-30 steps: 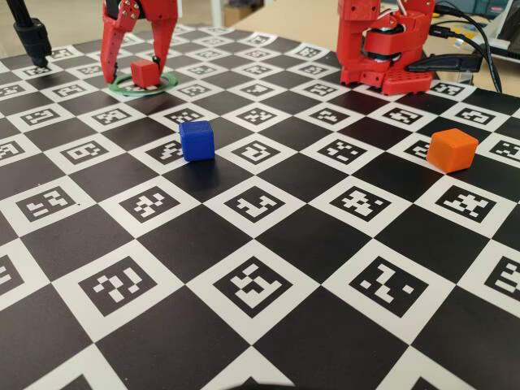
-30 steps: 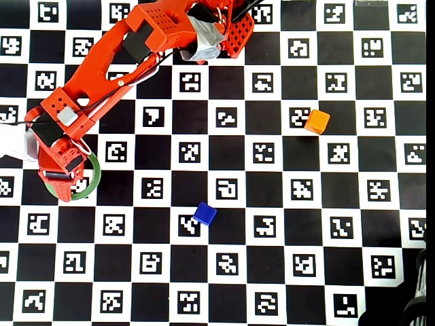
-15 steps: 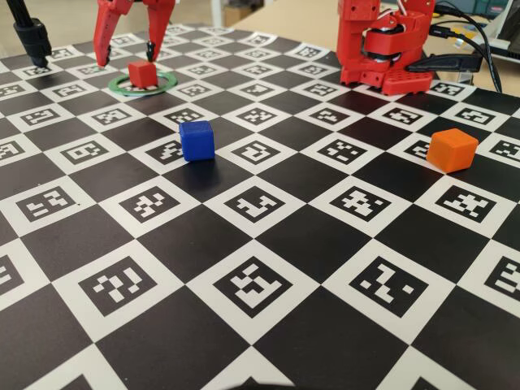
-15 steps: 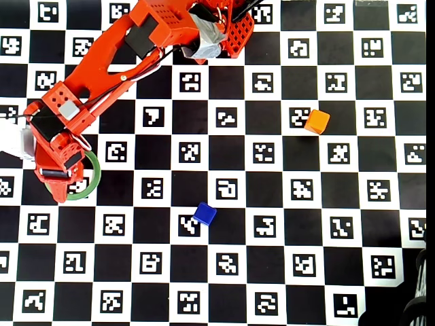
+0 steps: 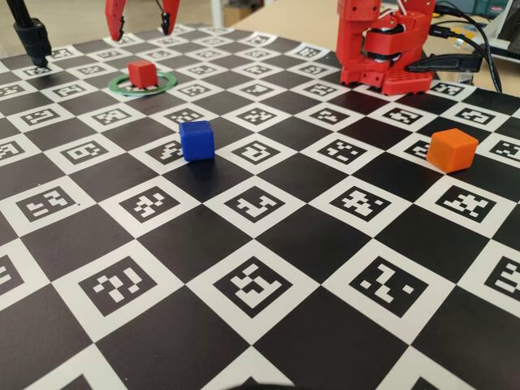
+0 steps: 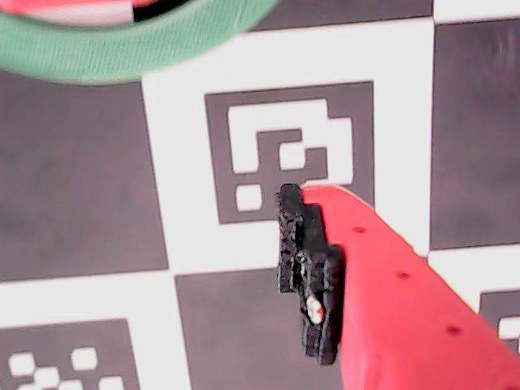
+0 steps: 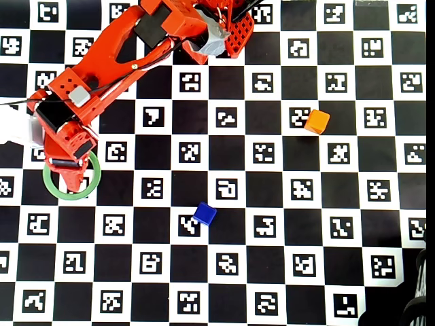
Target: Grab the red cube then put it in the green circle then put the blue cube on top and finally the orange cube on top
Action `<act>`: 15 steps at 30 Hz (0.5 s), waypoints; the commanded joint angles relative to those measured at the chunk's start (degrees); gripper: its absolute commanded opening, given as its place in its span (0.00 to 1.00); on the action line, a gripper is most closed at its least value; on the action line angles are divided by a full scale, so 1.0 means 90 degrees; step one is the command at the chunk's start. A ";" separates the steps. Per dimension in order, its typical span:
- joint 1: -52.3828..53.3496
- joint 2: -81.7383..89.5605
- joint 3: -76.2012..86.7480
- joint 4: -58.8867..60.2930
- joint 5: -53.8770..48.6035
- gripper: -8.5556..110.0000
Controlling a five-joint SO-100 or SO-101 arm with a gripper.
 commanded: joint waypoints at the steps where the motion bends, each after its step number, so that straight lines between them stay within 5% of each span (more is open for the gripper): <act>1: -0.0146 0.0762 -0.1064 0.0576 0.0303 0.40; 15: -0.0889 0.2002 -0.0215 0.0928 0.1514 0.40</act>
